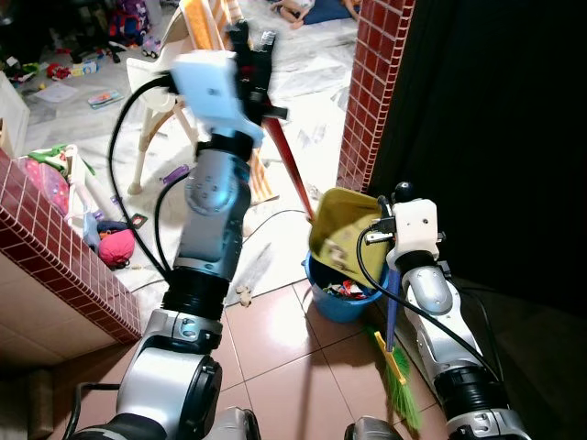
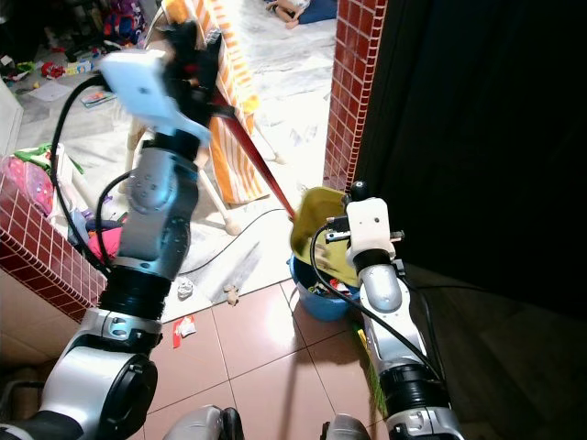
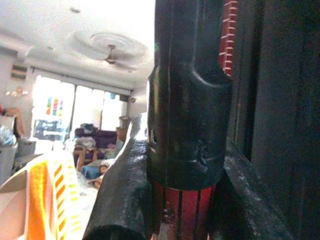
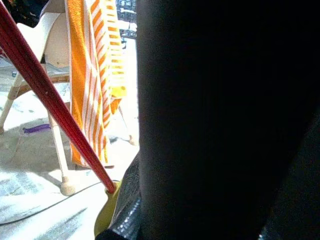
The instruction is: Sweep floor
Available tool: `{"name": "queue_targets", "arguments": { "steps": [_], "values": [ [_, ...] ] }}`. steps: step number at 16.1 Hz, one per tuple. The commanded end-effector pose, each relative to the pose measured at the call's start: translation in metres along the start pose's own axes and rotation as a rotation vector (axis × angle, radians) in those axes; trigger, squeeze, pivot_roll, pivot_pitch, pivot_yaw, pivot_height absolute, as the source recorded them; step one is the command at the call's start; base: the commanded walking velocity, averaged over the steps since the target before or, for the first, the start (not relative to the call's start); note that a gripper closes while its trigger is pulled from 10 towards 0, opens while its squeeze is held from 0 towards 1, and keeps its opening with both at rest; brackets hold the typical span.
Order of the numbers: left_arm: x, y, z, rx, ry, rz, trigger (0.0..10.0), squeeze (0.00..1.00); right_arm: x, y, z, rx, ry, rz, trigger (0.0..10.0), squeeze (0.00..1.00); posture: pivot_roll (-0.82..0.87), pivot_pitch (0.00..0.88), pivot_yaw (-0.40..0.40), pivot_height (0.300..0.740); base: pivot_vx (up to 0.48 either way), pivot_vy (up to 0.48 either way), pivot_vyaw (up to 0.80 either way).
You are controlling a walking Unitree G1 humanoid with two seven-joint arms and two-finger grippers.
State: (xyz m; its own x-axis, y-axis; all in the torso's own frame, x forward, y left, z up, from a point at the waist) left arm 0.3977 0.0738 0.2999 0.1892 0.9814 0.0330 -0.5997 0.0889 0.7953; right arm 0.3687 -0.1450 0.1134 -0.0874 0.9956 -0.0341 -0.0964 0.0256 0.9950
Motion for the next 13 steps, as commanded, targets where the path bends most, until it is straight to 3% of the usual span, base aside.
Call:
{"name": "queue_targets", "arguments": {
  "steps": [1,2,5,8,10,12,13],
  "values": [
    [0.022,0.033,0.015,-0.104,0.056,0.038,10.0,0.0,0.002,0.01,0.004,-0.039,0.008,-0.008,10.0,0.0,-0.13,0.0,0.051,0.74,0.0,0.0,0.0],
    [0.027,0.034,0.016,-0.1,0.068,0.042,10.0,0.0,0.002,0.01,0.004,-0.039,0.008,-0.008,10.0,0.0,-0.13,0.0,0.051,0.74,0.0,0.0,0.0],
    [0.066,0.043,0.017,-0.105,0.158,0.123,10.0,0.0,0.003,0.007,0.003,-0.033,0.01,-0.007,10.0,0.0,-0.12,0.0,0.05,0.74,0.0,0.0,0.0],
    [0.097,0.035,0.008,-0.055,0.222,0.172,10.0,0.0,0.005,0.005,0.003,-0.027,0.016,-0.006,10.0,0.0,-0.11,0.0,0.043,0.74,0.0,0.0,0.0],
    [0.117,0.024,-0.008,0.0,0.279,0.258,10.0,0.0,0.006,0.005,0.004,-0.025,0.022,-0.006,10.0,0.0,-0.1,0.0,0.036,0.74,0.0,0.0,0.0],
    [0.136,0.002,-0.028,0.106,0.353,0.341,10.0,0.0,0.005,0.005,0.004,-0.025,0.027,-0.008,10.0,0.0,-0.1,0.0,0.032,0.74,0.0,0.0,0.0],
    [0.148,-0.018,-0.046,0.205,0.398,0.39,10.0,0.0,0.005,0.005,0.004,-0.022,0.03,-0.009,10.0,0.0,-0.1,0.0,0.031,0.74,0.0,0.0,0.0]
  ]
}}
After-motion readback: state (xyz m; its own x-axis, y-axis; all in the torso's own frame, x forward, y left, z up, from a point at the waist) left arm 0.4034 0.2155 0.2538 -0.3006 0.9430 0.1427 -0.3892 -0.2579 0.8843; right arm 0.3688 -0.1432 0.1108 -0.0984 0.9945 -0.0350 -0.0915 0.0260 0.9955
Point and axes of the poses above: a point about 5 cm out from each wrist's last joint towards the gripper, its own z axis pointing out of the wrist towards the gripper, its own y axis along the axis of the wrist's last joint, x = y × z, the point moved 6 cm from there along z, pointing out of the wrist towards the gripper, and after that the axes turned 11 degrees about z, right-handed, at the moved point
